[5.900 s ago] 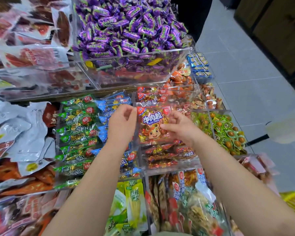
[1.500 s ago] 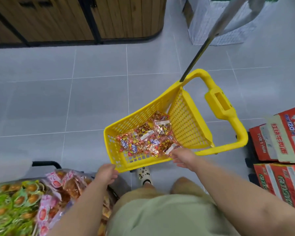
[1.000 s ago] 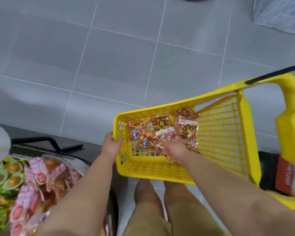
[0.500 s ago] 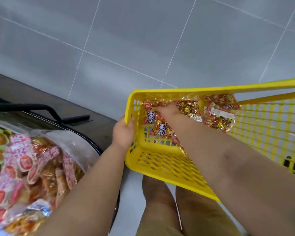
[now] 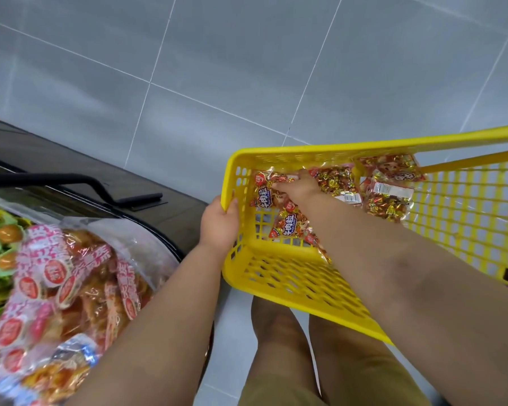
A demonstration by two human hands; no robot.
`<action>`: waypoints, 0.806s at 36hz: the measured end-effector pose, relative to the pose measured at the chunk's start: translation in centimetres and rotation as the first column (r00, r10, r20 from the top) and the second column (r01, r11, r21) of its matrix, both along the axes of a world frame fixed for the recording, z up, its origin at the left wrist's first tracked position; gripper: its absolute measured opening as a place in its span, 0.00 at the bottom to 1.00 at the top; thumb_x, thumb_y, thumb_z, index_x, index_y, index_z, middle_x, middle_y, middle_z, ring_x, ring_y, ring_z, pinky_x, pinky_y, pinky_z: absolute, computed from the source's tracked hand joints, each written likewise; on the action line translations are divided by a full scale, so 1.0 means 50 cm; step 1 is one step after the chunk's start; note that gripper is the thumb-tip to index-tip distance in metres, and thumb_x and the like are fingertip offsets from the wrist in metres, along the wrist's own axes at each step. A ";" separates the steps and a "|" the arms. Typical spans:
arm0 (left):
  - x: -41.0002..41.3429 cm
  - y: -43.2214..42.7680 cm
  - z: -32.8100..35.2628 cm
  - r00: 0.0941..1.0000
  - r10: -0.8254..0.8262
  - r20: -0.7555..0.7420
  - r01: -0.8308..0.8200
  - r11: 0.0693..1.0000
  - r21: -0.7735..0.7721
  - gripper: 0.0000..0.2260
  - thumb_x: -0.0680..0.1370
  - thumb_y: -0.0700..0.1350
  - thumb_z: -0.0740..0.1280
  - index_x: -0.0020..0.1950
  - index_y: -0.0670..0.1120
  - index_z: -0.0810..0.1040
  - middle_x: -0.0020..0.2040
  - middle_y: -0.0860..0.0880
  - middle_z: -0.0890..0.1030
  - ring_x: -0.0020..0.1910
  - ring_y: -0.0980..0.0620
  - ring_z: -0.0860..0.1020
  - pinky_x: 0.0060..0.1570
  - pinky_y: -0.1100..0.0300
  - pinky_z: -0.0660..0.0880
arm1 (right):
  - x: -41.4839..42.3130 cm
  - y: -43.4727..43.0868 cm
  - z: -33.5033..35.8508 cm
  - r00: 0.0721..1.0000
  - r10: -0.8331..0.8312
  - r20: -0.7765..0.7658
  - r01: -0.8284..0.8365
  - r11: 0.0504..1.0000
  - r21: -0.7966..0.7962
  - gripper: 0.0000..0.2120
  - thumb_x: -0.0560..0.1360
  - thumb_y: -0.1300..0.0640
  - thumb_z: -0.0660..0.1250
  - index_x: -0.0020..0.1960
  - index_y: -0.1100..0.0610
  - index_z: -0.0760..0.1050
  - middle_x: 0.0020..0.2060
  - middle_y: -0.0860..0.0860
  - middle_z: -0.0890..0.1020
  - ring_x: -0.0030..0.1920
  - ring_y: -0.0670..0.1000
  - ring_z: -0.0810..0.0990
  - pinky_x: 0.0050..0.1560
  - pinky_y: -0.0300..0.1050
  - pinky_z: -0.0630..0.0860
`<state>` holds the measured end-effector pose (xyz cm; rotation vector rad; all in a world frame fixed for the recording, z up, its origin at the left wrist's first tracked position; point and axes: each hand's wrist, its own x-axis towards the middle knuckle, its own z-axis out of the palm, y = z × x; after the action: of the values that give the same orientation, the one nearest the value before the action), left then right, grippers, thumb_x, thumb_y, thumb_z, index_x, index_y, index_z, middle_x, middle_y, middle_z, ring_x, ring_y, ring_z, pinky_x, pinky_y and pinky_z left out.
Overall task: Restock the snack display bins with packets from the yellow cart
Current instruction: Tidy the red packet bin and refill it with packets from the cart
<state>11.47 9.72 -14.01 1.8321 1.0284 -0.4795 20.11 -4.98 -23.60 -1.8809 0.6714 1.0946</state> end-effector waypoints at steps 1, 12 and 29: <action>0.001 0.000 0.002 1.000 0.003 0.000 -0.003 1.000 -0.001 0.07 0.82 0.47 0.60 0.47 0.51 0.76 0.36 0.51 0.76 0.34 0.52 0.73 0.40 0.57 0.72 | -0.009 -0.005 0.012 0.998 -0.028 0.049 0.027 0.999 0.016 0.29 0.69 0.51 0.74 0.67 0.54 0.68 0.58 0.54 0.75 0.44 0.45 0.78 0.41 0.33 0.69; 0.003 -0.016 0.065 0.992 0.012 0.125 -0.036 0.981 0.192 0.28 0.76 0.52 0.69 0.73 0.42 0.66 0.68 0.43 0.71 0.70 0.46 0.67 0.69 0.49 0.64 | -0.067 -0.091 0.202 0.898 -0.435 -0.057 0.417 0.807 0.417 0.13 0.70 0.54 0.73 0.53 0.50 0.75 0.49 0.49 0.82 0.48 0.49 0.82 0.50 0.48 0.77; -0.026 -0.074 0.076 0.975 0.182 -0.127 -0.217 0.899 -0.380 0.06 0.77 0.43 0.69 0.52 0.50 0.76 0.42 0.49 0.84 0.36 0.54 0.82 0.37 0.58 0.78 | -0.033 -0.185 0.130 0.940 -0.283 0.189 0.307 0.945 -0.114 0.16 0.75 0.55 0.67 0.61 0.58 0.74 0.53 0.51 0.79 0.51 0.51 0.77 0.53 0.45 0.73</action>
<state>10.15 6.04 -10.20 1.3433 1.0790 -0.5985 18.44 -14.24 -17.11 -1.8916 0.9183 0.7003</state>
